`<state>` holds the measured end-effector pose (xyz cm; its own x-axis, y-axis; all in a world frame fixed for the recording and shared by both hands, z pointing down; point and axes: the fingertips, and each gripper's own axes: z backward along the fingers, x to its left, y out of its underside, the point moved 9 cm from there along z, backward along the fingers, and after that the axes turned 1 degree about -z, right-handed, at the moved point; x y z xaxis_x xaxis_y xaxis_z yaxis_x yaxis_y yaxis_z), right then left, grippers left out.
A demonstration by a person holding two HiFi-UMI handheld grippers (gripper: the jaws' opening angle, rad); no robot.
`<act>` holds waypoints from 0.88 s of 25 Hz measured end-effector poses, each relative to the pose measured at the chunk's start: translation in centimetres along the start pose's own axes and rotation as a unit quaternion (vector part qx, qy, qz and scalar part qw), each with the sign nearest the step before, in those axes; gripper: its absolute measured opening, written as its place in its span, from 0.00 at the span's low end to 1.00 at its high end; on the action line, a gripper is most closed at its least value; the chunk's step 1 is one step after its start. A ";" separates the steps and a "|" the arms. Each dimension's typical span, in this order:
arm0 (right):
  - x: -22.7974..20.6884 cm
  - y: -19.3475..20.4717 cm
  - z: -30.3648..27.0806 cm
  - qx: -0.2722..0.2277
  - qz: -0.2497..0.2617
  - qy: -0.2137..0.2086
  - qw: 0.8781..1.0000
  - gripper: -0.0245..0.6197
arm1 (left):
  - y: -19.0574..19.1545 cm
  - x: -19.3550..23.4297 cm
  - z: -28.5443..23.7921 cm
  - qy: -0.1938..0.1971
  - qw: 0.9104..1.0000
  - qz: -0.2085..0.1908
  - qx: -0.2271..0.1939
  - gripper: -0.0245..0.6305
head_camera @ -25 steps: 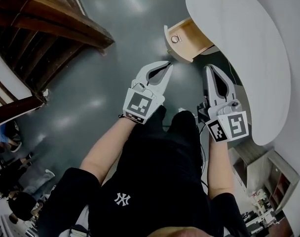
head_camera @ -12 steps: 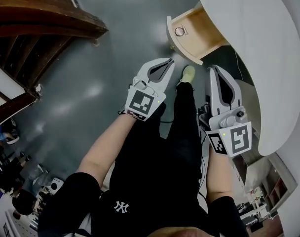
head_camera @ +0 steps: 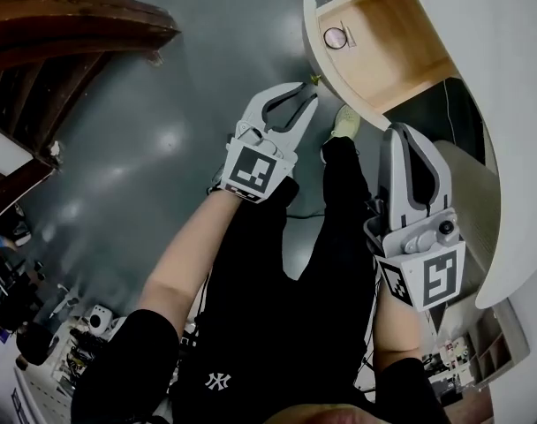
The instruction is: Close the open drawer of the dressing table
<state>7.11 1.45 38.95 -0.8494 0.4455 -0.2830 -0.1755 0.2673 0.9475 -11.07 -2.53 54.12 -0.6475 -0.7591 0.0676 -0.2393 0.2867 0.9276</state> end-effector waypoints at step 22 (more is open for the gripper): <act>-2.3 3.8 0.1 0.020 -0.011 0.015 1.000 0.06 | 5.1 1.6 -5.6 0.031 0.999 -0.016 0.029 0.21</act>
<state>8.39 1.52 43.19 -0.8605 0.4133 -0.2978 -0.1738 0.3115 0.9342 -9.29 -5.52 60.99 -0.5934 -0.8024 0.0631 -0.3015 0.2943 0.9069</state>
